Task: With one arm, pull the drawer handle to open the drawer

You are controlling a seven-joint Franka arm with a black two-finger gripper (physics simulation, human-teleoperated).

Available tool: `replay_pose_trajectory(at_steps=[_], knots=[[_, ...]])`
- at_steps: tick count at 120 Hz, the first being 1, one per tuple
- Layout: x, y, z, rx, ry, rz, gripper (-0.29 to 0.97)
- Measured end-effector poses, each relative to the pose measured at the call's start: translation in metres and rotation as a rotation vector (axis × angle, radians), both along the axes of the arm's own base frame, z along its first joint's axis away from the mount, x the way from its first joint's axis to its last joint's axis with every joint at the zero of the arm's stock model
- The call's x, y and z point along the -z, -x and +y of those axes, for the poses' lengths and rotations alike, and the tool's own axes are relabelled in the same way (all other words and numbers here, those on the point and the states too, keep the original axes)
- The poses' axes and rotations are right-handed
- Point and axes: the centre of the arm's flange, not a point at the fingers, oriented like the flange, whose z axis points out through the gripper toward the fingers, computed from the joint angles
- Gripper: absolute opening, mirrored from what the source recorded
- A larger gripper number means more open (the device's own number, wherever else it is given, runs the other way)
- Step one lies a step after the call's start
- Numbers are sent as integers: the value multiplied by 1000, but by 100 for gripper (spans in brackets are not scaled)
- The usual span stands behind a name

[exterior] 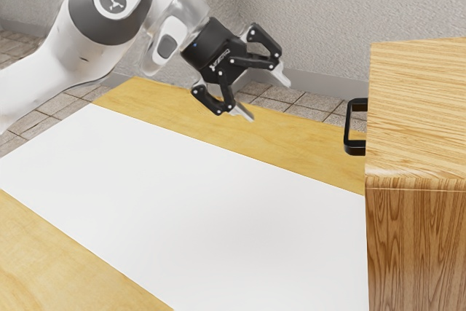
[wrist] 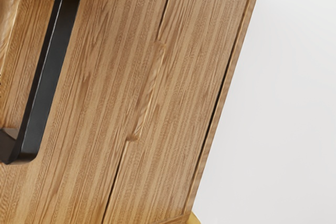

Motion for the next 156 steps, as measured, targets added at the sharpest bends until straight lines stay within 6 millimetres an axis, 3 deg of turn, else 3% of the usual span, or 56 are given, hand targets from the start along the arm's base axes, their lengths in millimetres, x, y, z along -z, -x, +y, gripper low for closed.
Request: replay_pose_trajectory(at_steps=[8, 16, 40, 77, 156], knots=[[-2, 3, -30, 125, -17, -62, 50], [-5, 6, -45, 213, -31, -117, 46], [-6, 6, -59, 297, -51, -183, 31], [8, 3, -87, 331, -58, -170, 24], [35, -23, -88, 261, -94, -202, 20]])
